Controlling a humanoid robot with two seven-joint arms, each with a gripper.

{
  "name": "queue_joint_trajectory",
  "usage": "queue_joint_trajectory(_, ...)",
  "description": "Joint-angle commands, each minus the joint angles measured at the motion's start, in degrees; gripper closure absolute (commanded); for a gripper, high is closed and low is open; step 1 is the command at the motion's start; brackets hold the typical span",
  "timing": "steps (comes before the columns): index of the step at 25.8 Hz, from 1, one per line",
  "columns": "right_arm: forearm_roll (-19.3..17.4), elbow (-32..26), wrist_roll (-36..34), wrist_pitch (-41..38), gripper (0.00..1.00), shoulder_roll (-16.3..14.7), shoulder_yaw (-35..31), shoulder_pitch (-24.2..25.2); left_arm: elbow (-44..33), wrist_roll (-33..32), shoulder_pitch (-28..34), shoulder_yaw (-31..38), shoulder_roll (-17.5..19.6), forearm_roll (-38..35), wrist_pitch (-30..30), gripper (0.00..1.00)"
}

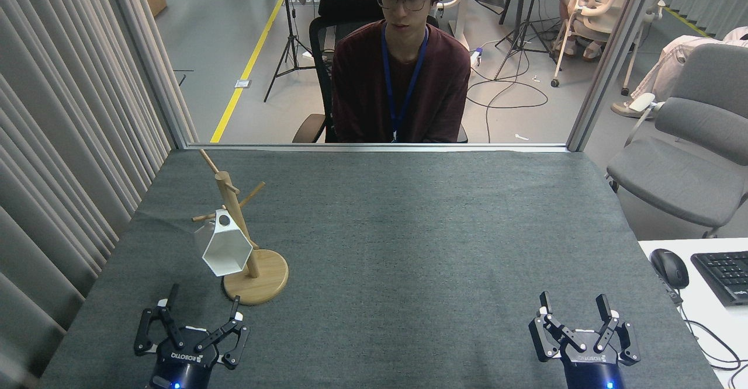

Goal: Hang cup on storage rack

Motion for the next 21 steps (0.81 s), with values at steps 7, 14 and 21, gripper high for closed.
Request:
queue_joint_trajectory(7, 0.57, -0.95, 0.02, -0.35, 0.01, 0.27, 0.51, 2.04, -4.37, -9.66, 4.63, -0.15, -1.2, 13.28, -5.95, 0.01)
queue_joint_trajectory(14, 0.4, -0.95, 0.02, -0.35, 0.01, 0.27, 0.43, 2.04, -4.02, -9.84, 4.63, -1.38, -1.46, 16.8, -2.96, 0.01)
queue_joint_trajectory(21, 0.4, -0.95, 0.02, -0.35, 0.01, 0.18, 0.43, 1.78, -3.75, -7.2, 4.63, -7.79, -1.46, 16.71, 4.34, 0.01)
